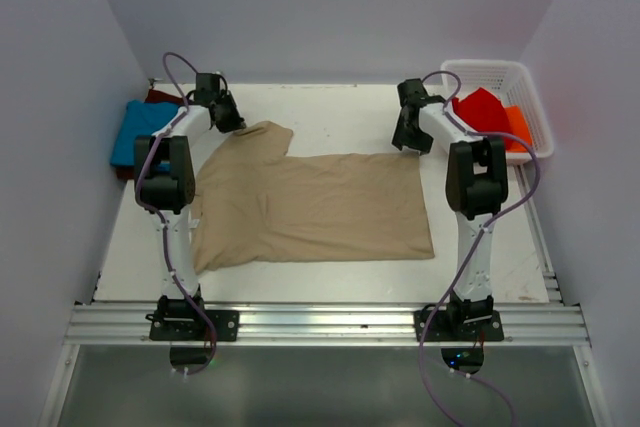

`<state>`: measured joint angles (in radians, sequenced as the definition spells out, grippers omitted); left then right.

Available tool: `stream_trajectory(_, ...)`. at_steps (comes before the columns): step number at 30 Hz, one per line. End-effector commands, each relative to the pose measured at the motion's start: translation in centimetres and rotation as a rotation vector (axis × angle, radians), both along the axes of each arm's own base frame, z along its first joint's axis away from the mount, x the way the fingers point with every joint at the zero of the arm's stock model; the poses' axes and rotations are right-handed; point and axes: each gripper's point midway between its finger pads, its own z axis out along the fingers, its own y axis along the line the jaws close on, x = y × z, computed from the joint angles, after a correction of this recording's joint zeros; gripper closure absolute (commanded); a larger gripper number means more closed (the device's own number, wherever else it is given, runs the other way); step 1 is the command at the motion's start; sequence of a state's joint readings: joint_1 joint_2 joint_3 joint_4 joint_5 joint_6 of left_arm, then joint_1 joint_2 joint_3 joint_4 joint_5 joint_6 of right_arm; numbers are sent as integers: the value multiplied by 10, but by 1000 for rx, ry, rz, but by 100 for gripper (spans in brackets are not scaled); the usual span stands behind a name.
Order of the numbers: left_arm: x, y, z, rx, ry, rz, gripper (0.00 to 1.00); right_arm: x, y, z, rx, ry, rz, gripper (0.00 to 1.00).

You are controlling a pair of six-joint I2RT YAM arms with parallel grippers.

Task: Fold and stack the t-shirts
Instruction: Fold the tshirt

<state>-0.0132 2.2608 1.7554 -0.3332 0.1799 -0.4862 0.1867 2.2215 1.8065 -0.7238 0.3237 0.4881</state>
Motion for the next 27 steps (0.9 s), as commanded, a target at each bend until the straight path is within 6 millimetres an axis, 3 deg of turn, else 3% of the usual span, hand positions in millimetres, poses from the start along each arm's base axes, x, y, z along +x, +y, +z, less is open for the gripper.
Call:
stream_trajectory(1,7,4,26,-6,-63,-11,100,-9,-8,-7,-29,25,-14,40)
stream_trajectory(5,6,3,21,-12,-54,-14,100,-21,-11,-17,-32,51,-24,41)
stream_trajectory(7,6,2,22,-14,-55,-14,100,-25,-11,-21,-23,52,-29,46)
stream_trajectory(9,5,1,20,-19,-50,-17,100,-31,-11,-26,-14,57,-30,60)
stream_trajectory(10,5,1,18,-21,-47,-18,100,-33,-10,-28,-11,61,-29,71)
stream_trajectory(12,5,1,17,-23,-45,-18,100,-38,-10,-31,-3,64,-29,82)
stream_trajectory(13,5,1,17,-24,-45,-17,100,-39,-10,-31,-1,64,-29,95)
stream_trajectory(14,4,0,17,-25,-43,-18,100,-43,-10,-33,0,74,-28,100)
stream_trajectory(18,3,0,17,-25,-43,-18,100,-45,-8,-23,21,39,-29,100)
stream_trajectory(27,3,0,23,-27,-54,-20,100,-38,-5,20,34,-68,10,100)
